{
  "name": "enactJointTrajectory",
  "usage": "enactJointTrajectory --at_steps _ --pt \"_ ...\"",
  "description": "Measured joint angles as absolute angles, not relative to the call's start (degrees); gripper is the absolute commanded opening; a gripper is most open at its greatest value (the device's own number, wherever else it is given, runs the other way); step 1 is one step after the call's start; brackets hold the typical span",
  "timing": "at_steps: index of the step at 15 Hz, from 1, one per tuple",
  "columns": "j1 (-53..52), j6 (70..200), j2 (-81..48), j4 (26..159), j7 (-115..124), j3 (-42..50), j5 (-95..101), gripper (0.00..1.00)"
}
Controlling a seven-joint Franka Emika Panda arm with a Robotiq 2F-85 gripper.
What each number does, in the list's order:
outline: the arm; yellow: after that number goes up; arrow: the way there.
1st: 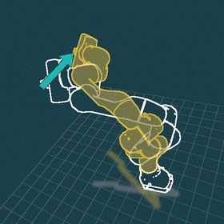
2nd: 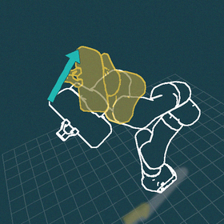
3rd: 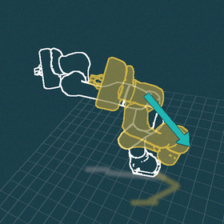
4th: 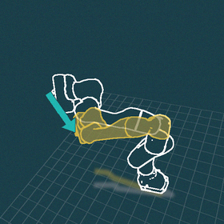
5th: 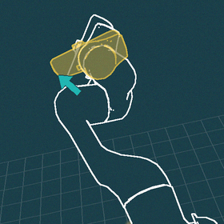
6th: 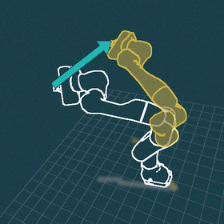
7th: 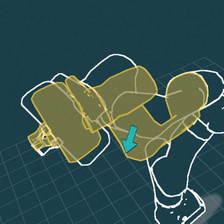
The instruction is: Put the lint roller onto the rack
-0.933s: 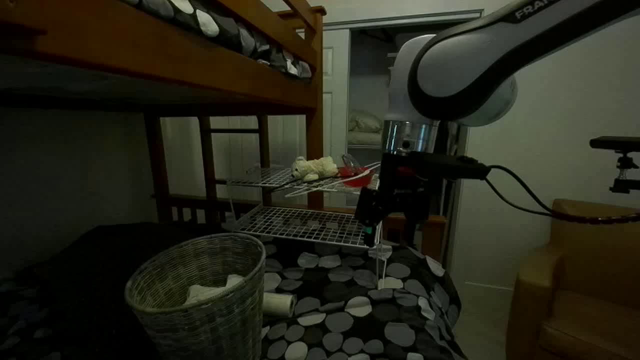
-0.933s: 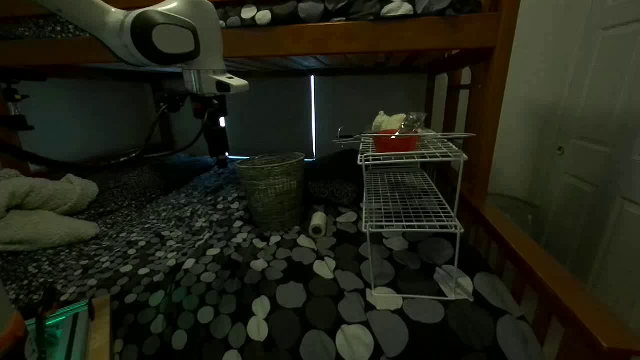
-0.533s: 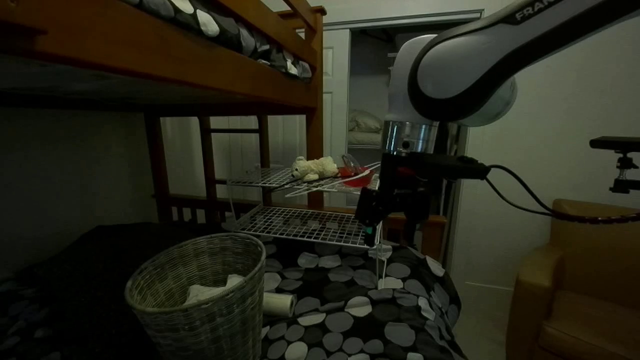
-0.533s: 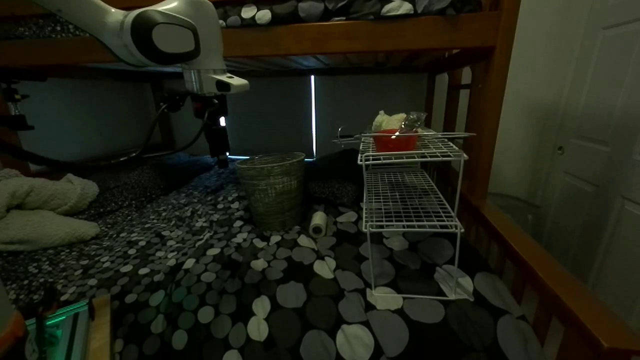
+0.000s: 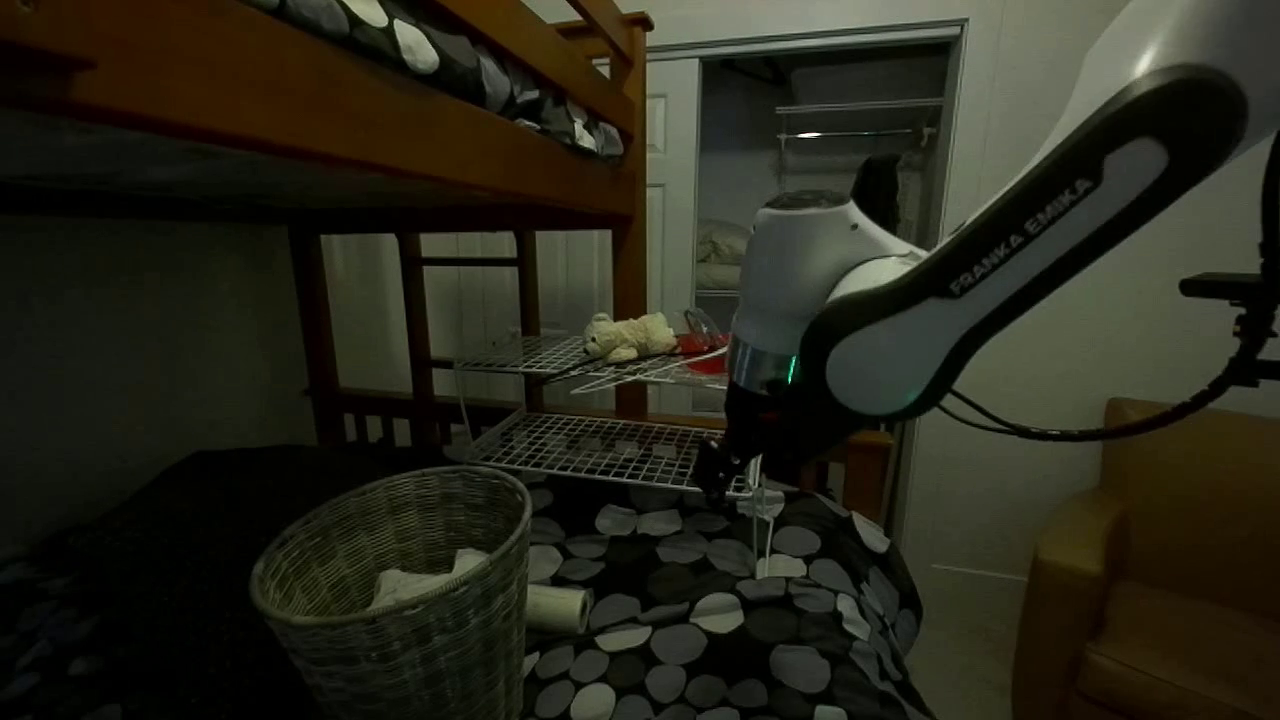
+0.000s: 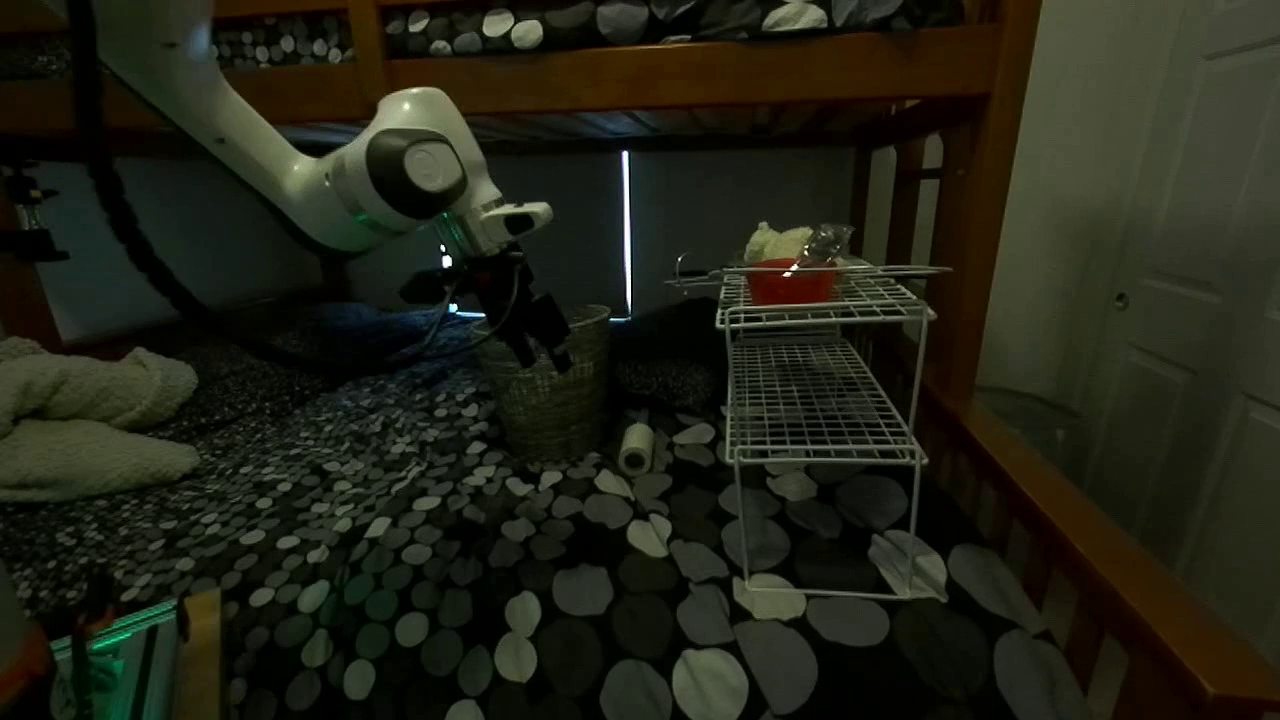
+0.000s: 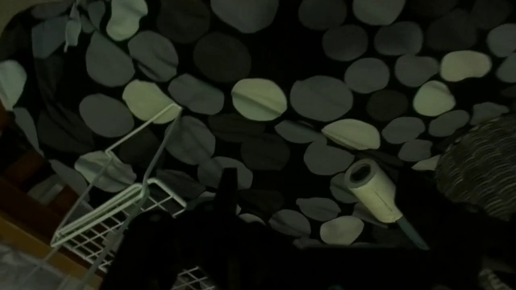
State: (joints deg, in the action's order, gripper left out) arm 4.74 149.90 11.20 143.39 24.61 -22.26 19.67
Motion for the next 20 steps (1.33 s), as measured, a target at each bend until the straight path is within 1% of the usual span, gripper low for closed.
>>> enactJointTrajectory --at_steps 4,7,10,14,17,20 --pt "21.37 158.56 4.84 142.09 25.29 -31.91 39.00 1.00" --pt "26.91 161.88 2.56 139.53 30.19 -35.66 53.09 1.00" --pt "26.41 160.72 -3.31 135.30 43.89 -37.21 63.69 1.00" --pt "22.41 152.41 -15.53 128.76 59.22 -36.72 74.33 1.00" --pt "18.16 144.31 -25.75 122.74 65.40 -35.00 76.48 1.00" --pt "16.84 143.17 -30.50 119.55 66.30 -34.48 76.59 1.00"
